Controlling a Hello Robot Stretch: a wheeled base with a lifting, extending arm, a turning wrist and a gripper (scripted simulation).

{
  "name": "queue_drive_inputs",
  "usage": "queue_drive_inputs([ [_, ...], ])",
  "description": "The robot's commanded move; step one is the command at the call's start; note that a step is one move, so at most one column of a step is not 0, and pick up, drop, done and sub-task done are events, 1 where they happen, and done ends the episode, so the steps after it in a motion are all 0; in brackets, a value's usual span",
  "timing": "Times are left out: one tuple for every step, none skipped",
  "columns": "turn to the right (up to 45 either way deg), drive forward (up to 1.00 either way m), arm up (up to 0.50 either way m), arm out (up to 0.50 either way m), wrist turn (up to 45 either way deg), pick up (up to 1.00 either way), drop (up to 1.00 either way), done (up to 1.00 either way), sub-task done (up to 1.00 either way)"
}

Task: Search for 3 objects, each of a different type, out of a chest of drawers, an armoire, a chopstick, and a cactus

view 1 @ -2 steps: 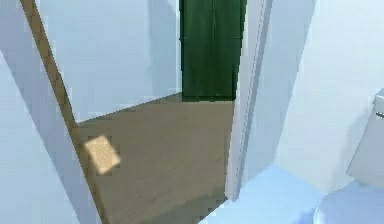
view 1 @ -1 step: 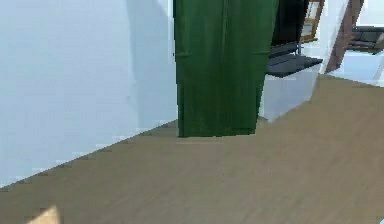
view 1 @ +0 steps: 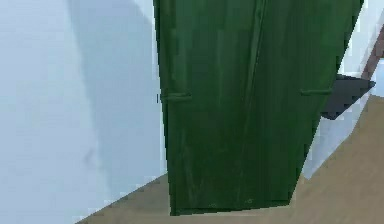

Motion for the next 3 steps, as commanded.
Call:
queue_drive_inputs([
  [9.0,0.00,0.00,0.00,0.0,0.00,0.00,0.00,0.00],
  [0.0,0.00,0.00,0.00,0.0,0.00,0.00,0.00,1.00],
  [45.0,0.00,0.00,0.00,0.0,0.00,0.00,0.00,0.00],
])
